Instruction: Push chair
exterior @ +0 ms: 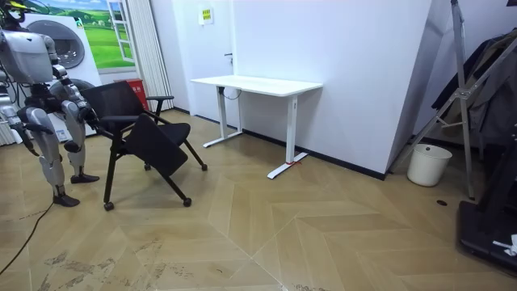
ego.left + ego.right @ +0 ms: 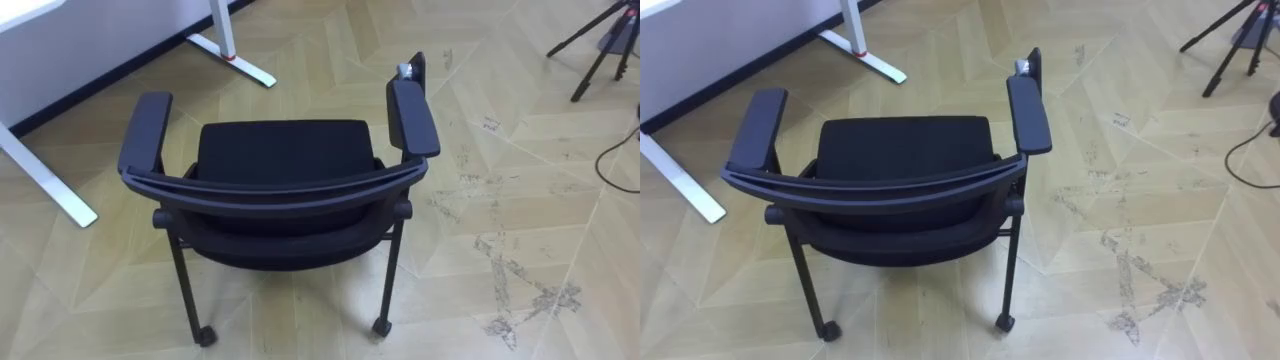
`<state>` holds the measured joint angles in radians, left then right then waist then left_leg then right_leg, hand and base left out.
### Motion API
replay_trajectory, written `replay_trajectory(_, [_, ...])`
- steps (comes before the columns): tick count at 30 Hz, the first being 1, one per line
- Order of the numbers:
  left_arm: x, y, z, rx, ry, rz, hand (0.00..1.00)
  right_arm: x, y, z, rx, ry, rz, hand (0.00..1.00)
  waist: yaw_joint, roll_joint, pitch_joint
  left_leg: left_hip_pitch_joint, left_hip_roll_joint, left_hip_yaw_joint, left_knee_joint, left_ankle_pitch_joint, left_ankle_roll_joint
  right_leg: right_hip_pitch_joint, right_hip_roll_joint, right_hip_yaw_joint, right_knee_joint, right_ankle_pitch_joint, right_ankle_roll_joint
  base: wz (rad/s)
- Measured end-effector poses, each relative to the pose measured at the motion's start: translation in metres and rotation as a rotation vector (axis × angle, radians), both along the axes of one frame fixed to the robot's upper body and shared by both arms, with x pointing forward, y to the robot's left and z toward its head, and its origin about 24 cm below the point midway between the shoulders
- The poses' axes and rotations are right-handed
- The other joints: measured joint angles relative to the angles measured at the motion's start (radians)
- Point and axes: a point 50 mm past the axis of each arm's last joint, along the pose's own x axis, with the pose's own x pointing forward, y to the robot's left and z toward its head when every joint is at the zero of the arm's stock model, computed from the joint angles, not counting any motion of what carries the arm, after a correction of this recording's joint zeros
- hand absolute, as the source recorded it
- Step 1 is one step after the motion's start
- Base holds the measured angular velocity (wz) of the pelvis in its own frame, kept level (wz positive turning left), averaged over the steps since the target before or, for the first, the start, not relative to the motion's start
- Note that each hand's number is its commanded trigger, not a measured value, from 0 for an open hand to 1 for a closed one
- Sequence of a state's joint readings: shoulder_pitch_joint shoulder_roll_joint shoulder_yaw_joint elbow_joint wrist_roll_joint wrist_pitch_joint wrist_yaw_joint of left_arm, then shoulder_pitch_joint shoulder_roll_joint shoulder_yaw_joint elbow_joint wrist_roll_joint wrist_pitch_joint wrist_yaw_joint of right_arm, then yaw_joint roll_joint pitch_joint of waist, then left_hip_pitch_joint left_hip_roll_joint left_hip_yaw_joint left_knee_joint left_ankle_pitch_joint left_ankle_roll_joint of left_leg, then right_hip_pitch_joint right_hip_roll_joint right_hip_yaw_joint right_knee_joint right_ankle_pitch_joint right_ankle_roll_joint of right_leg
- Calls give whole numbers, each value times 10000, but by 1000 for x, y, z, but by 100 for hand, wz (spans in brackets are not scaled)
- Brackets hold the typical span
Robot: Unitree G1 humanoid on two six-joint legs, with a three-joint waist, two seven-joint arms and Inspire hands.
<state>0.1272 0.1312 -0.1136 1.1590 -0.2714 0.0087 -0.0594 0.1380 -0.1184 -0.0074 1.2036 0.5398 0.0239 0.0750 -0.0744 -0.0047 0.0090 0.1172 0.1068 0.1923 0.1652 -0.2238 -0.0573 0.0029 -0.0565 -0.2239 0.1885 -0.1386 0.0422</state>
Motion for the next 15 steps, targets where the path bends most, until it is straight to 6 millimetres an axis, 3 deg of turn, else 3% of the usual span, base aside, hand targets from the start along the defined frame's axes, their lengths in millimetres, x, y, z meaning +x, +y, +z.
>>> replay_trajectory(15, [-2, 2, 0, 444, 100, 248, 0, -1, -2, 0, -519, 259, -163, 0, -96, -21, -12, -14, -9, -33, -14, 0, 0, 24, 0, 52, -4, -13, -2, 1])
